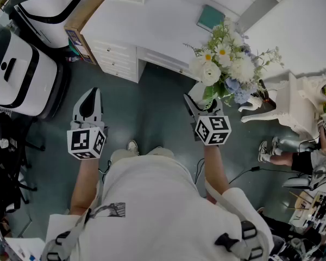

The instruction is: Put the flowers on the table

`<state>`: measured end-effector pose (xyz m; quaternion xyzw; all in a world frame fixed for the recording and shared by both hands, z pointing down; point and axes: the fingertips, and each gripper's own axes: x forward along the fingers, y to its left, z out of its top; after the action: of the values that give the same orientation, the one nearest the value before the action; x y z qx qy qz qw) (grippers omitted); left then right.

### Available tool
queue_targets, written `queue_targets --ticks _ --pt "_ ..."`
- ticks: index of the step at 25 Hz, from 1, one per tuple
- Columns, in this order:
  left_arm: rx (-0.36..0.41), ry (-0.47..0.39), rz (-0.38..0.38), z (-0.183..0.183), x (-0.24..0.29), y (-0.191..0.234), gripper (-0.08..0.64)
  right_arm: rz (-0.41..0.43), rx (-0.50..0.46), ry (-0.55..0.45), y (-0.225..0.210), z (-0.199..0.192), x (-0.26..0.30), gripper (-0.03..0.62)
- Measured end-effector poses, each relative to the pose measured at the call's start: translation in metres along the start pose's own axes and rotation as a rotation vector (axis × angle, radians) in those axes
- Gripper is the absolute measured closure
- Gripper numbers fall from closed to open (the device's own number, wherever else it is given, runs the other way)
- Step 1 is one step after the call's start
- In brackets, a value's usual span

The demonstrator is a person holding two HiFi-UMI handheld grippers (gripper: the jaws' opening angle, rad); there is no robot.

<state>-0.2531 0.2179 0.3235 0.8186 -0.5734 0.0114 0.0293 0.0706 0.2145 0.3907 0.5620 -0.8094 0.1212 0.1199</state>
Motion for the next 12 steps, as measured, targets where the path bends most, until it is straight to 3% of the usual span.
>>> queue_targets --ticks 12 --pt "-0.034 0.016 0.008 -0.003 -0.001 -0.003 0.545 0.038 -0.017 -0.006 0.011 0.006 0.0 0.222"
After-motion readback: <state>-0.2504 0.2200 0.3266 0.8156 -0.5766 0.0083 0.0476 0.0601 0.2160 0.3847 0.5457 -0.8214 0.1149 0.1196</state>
